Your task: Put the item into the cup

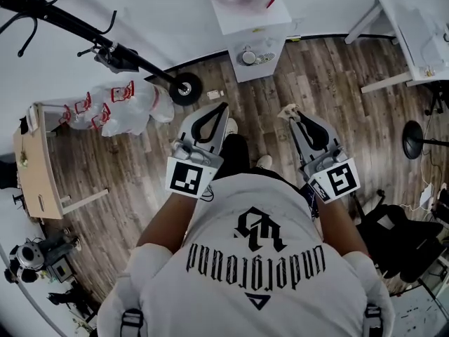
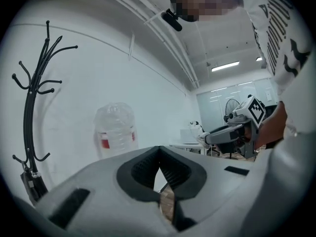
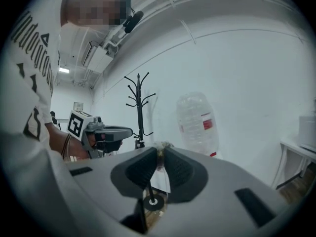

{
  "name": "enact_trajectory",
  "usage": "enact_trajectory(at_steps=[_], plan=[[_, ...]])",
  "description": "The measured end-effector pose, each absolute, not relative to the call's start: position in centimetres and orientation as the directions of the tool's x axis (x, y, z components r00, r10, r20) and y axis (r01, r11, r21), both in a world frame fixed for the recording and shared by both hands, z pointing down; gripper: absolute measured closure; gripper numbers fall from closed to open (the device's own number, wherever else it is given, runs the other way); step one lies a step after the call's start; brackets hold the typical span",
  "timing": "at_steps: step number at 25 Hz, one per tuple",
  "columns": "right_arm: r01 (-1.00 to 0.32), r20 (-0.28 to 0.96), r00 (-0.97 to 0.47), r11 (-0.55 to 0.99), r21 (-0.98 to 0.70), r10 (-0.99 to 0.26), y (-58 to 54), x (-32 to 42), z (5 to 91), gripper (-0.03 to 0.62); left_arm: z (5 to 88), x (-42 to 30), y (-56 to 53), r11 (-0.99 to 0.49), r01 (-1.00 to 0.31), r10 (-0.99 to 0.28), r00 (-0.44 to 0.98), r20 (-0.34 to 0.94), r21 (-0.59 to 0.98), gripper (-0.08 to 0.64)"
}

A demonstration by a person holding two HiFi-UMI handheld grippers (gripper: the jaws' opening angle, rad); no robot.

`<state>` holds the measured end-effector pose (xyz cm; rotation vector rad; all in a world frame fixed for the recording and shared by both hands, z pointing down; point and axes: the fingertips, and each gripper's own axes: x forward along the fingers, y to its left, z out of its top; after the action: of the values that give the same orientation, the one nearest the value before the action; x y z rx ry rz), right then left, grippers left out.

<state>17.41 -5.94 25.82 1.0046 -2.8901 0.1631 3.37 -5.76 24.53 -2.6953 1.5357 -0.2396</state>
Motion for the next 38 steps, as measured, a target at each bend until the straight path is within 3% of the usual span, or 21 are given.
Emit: enact_trajectory(at_steps=[12,38], plan=[[-0.646,0.245,-0.755,0.755,-0.114,-0.609,-17.1,12.2,34.9,0.537,32.4,-1.5,-17.0,-0.575,-0.818,-0.804,0.561,0.197,-0.018,0.552],[-0.748,0.593,-0.607,0.632,-0.203,-0.529,-36.3,6.2,72.1,0.532,62.4,-4.5,-32.3,-0.650,-0.757,-0.683,0.623,0.383,0.072,0.551]])
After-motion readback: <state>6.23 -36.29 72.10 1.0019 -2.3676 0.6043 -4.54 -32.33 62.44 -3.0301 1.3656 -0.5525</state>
